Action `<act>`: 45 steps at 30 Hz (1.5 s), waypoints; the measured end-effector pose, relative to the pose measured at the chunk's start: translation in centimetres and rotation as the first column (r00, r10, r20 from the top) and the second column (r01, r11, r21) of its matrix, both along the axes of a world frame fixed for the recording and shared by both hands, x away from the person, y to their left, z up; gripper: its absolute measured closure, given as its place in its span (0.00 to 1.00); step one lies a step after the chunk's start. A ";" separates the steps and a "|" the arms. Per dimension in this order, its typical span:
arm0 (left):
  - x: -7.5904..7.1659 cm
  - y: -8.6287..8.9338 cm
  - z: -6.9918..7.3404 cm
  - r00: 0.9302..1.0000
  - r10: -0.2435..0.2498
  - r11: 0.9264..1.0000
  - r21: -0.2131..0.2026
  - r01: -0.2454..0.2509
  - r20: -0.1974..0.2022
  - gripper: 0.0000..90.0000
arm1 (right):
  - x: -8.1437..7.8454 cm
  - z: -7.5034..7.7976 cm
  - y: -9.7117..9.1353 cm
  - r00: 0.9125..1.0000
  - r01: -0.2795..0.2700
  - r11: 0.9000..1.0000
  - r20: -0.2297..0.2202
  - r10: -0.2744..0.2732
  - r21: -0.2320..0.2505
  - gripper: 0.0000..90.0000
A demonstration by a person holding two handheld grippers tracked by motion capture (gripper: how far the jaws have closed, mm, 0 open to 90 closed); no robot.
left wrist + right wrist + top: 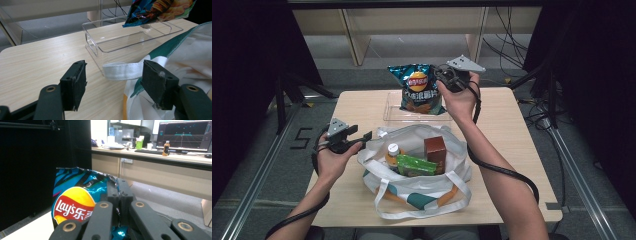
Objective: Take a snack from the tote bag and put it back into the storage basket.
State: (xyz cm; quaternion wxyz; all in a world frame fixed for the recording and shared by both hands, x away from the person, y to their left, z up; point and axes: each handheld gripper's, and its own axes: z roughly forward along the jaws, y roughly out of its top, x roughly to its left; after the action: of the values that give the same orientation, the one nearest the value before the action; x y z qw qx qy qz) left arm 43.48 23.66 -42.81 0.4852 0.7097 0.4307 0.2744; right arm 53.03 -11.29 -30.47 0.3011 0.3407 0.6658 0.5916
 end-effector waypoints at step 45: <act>-0.3 0.3 -0.1 0.999 0.032 0.999 -0.022 -0.032 -0.024 0.39 | 3.5 -2.6 0.5 0.996 0.051 0.999 -0.072 -0.052 -0.017 1.00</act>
State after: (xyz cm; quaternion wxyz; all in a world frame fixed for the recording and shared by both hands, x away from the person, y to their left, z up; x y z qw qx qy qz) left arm 43.17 23.94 -42.87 0.4834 0.7006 0.4507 0.2688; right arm 56.54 -10.84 -33.05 0.2946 0.3763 0.6719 0.5658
